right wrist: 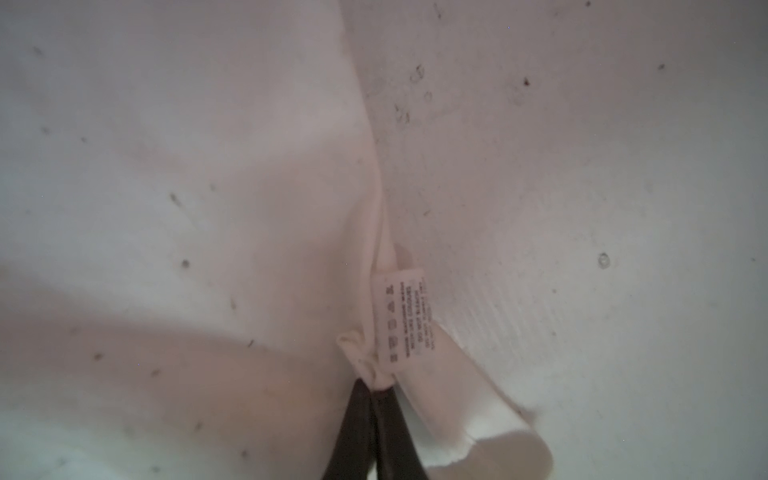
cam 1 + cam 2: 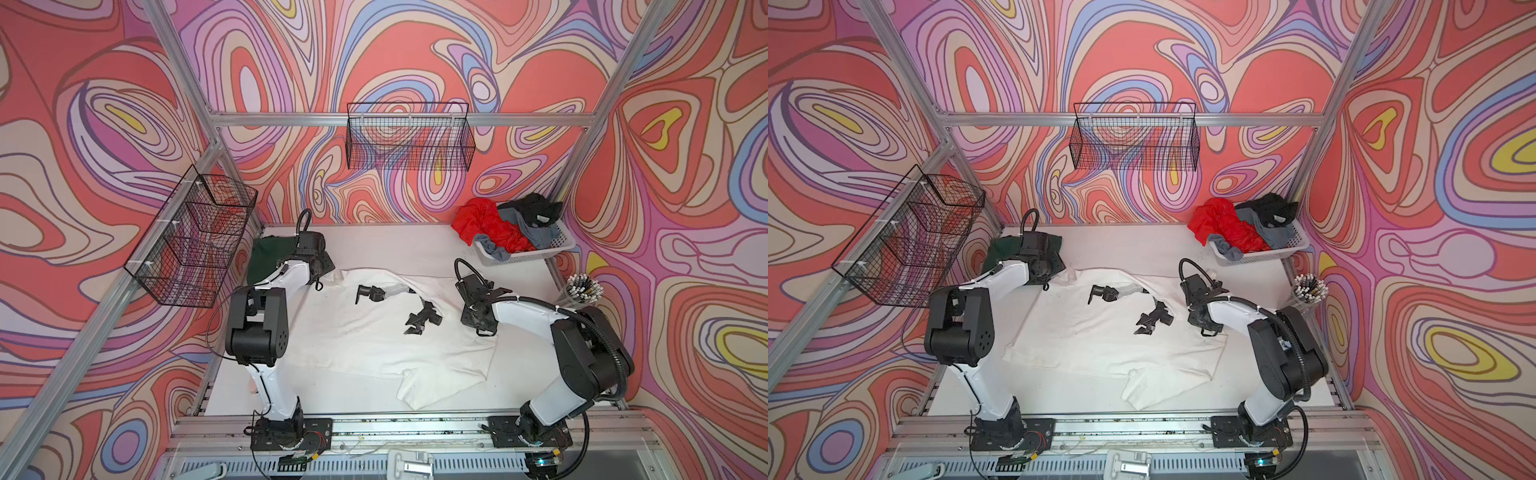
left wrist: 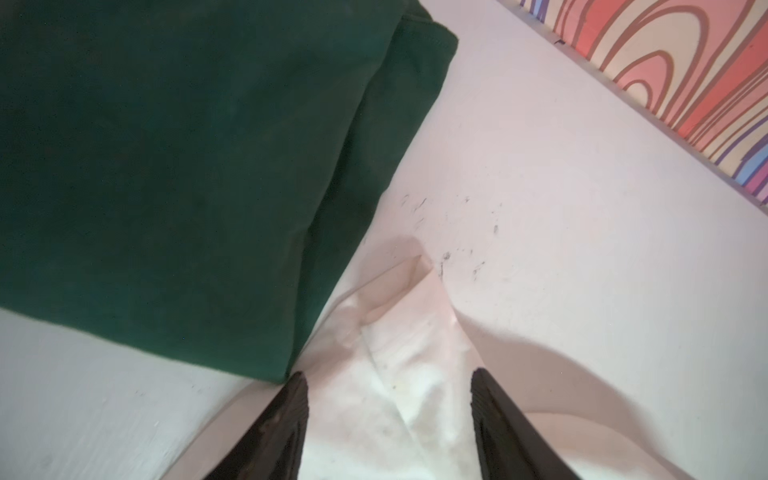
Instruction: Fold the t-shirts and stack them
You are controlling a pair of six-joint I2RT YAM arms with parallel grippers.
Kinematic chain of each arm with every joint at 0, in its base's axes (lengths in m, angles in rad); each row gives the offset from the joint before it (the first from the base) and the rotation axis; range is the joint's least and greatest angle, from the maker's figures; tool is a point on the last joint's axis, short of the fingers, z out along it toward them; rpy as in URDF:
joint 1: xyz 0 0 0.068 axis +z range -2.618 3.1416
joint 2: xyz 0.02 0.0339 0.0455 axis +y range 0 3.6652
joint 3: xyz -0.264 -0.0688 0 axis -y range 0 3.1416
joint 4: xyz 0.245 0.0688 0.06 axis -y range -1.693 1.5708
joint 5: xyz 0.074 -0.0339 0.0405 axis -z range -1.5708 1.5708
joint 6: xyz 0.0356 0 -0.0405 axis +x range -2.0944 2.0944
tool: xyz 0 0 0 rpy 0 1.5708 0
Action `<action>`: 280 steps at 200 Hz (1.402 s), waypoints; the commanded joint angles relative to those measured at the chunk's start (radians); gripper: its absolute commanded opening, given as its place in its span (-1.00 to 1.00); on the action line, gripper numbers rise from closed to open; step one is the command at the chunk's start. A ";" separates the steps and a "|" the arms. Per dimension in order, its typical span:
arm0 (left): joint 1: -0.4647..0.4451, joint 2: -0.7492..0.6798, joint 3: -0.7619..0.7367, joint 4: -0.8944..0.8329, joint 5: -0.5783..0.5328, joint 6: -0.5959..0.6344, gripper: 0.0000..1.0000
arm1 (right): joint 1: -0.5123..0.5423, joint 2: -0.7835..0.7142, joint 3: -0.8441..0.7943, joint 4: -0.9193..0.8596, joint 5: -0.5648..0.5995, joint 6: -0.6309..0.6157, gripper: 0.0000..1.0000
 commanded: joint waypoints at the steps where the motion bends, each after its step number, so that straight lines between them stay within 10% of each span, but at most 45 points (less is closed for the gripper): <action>1: -0.002 0.063 0.076 -0.031 0.084 -0.005 0.25 | 0.004 -0.019 -0.011 0.013 0.008 0.025 -1.00; 100: -0.003 0.263 0.293 -0.229 0.175 0.119 0.15 | 0.004 0.012 -0.007 0.016 0.023 0.011 -1.00; 203: -0.018 0.314 0.356 -0.309 0.184 0.173 -0.55 | 0.003 0.042 0.031 0.002 0.041 -0.005 -1.00; 231: -0.018 0.281 0.360 -0.299 0.165 0.174 -1.00 | 0.004 0.042 0.045 0.002 0.045 -0.007 -1.00; 280: -0.018 0.237 0.363 -0.279 0.149 0.176 -1.00 | 0.004 0.036 0.088 -0.010 0.056 -0.020 -1.00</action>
